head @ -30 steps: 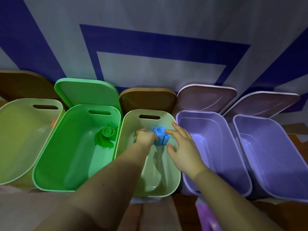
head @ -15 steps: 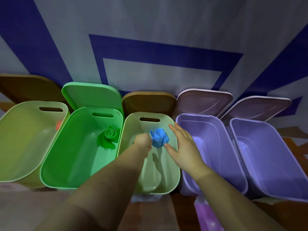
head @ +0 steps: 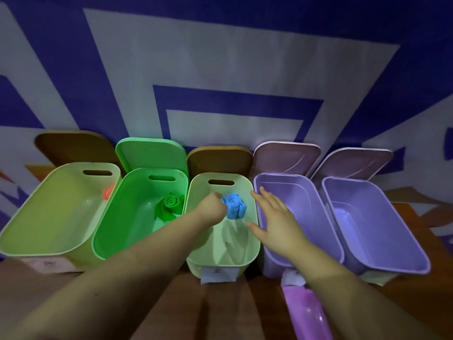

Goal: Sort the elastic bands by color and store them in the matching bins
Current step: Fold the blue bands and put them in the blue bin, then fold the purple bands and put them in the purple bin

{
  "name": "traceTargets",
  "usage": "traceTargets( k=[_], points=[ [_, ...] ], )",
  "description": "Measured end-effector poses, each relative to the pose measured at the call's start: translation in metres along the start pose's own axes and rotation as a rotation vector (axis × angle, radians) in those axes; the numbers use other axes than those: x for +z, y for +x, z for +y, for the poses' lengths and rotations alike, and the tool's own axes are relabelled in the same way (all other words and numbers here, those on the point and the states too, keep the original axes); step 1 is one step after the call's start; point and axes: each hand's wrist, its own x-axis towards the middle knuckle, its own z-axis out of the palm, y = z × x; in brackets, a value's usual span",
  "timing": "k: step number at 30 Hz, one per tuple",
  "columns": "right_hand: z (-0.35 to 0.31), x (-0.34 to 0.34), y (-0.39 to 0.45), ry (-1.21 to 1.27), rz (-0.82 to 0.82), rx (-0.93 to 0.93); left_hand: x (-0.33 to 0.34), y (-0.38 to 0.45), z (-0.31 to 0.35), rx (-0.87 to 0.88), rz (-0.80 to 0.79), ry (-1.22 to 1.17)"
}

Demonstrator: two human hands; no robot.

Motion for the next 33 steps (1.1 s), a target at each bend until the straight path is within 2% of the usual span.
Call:
traceTargets(
  k=[10, 18, 20, 22, 26, 33],
  points=[
    [-0.01, -0.031, -0.103, -0.102, 0.013, -0.061, 0.014, -0.117, 0.004, 0.527, 0.087, 0.683],
    [0.029, -0.009, -0.195, -0.089, 0.038, -0.021, 0.092, -0.174, -0.002, 0.808, 0.051, 0.785],
    [0.043, 0.002, -0.211, -0.108, 0.017, -0.004, 0.117, -0.175, -0.01, 0.788, -0.013, 0.789],
    [0.056, 0.013, -0.222, -0.122, -0.028, 0.022, 0.143, -0.172, -0.019, 0.678, -0.103, 0.839],
    [0.079, 0.035, -0.224, -0.148, -0.17, 0.066, 0.187, -0.16, -0.023, 0.518, -0.181, 0.761],
    [0.108, 0.068, -0.188, -0.202, -0.216, 0.143, 0.231, -0.119, -0.014, 0.319, -0.082, 0.585]
  ],
)
